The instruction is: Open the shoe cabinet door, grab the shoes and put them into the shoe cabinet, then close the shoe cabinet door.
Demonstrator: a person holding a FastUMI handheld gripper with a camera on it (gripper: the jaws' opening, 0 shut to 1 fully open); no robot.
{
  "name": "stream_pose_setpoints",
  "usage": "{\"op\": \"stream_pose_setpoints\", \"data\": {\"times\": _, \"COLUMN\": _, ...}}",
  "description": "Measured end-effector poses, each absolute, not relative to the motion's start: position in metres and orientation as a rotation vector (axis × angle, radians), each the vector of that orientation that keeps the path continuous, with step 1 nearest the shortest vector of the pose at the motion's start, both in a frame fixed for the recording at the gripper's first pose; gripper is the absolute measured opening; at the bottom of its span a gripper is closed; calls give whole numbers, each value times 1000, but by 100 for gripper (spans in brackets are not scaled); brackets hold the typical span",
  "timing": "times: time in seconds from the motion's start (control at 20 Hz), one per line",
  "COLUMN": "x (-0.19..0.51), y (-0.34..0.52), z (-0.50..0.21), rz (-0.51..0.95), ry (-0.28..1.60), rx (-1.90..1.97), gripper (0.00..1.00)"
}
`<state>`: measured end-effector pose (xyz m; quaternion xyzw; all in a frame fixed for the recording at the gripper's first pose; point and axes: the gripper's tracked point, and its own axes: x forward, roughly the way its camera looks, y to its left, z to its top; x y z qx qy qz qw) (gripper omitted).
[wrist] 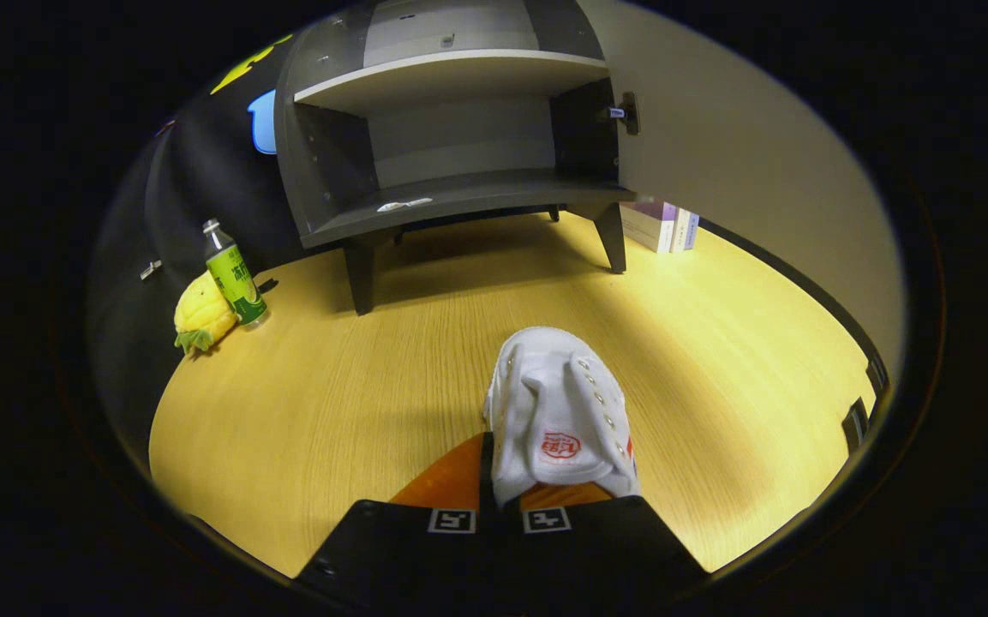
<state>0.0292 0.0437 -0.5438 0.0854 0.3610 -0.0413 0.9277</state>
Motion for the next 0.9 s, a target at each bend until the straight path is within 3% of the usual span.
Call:
{"op": "stream_pose_setpoints", "data": {"times": 0.55, "x": 39, "y": -2, "z": -383, "rz": -75, "ry": 655, "rx": 217, "gripper": 5}}
{"op": "stream_pose_setpoints", "data": {"times": 0.9, "x": 101, "y": -3, "z": -271, "rz": -28, "ry": 549, "rx": 254, "gripper": 5}}
